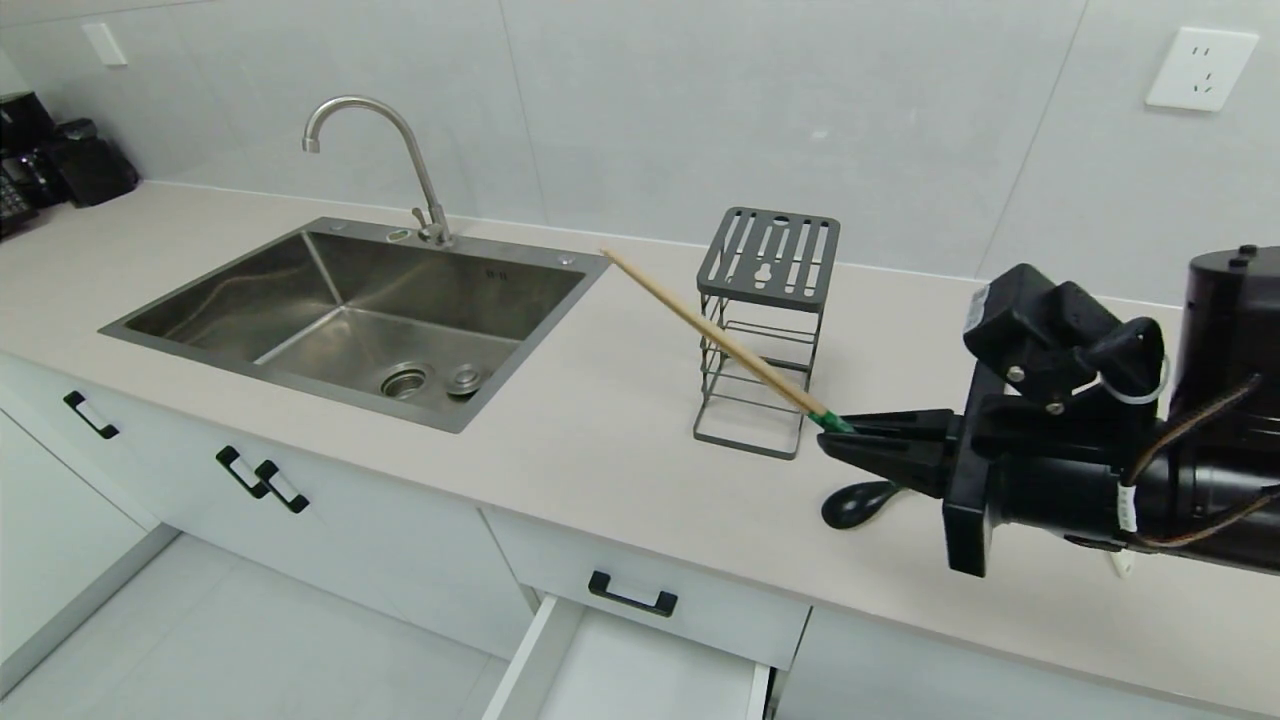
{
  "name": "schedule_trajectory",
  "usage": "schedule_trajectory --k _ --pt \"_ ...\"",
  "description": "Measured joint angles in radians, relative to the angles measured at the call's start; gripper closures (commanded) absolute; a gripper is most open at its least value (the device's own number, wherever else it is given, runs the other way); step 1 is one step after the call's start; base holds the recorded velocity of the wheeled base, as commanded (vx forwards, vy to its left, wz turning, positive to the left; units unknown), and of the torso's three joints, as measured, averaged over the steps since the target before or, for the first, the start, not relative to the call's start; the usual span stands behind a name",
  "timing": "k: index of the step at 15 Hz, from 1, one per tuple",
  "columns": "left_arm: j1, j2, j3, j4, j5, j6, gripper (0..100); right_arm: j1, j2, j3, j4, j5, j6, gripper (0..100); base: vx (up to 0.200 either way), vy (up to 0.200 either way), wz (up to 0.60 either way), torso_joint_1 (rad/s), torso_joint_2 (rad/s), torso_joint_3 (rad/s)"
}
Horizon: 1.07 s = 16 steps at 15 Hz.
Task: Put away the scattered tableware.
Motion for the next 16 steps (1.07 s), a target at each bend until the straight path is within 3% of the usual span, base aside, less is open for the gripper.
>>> schedule_trajectory --k 6,11,16 --pt "0.0 0.0 0.0 0.0 0.0 0.0 0 0.102 0.119 -0.01 0.004 0.078 0.008 100 0.0 0.0 0.0 0.0 0.0 0.0" --pt "0.0 0.0 0.0 0.0 0.0 0.0 0 0.198 0.17 0.003 0.003 -0.049 0.115 100 0.0 0.0 0.0 0.0 0.0 0.0" --pt "0.0 0.0 0.0 0.0 0.0 0.0 0 0.231 0.201 0.093 -0.046 -0.044 0.099 100 0.0 0.0 0.0 0.0 0.0 0.0"
